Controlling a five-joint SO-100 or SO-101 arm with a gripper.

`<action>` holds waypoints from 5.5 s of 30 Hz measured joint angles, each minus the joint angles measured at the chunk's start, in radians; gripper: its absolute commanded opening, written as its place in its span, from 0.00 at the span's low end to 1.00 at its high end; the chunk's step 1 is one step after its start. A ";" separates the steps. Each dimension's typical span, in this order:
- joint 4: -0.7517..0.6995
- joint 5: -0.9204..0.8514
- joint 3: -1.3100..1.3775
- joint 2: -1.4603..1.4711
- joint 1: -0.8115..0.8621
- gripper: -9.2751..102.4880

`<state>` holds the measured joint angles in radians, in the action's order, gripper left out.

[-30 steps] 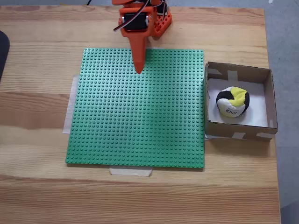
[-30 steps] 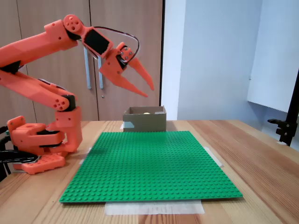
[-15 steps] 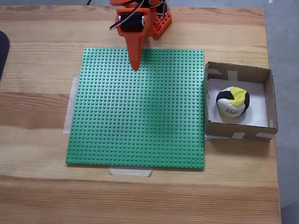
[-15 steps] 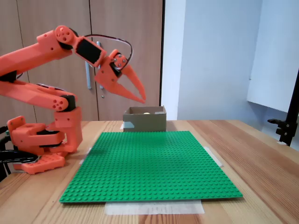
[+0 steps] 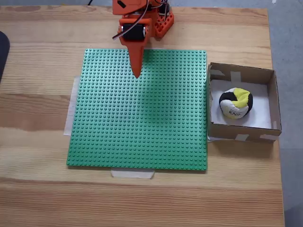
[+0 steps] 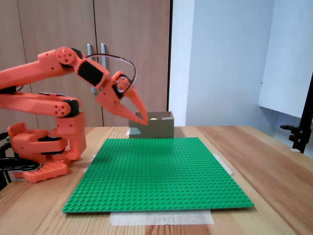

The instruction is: Pick the ball and put it in the box.

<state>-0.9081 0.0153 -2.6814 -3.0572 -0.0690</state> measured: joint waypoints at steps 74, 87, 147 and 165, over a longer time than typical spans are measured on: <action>0.167 -0.092 -0.492 -0.156 0.040 0.08; 0.167 -0.092 -0.492 -0.156 0.040 0.08; 0.167 -0.092 -0.492 -0.156 0.040 0.08; 0.167 -0.092 -0.492 -0.156 0.040 0.08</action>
<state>-0.7409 -0.0767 -3.1738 -3.2137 -0.0291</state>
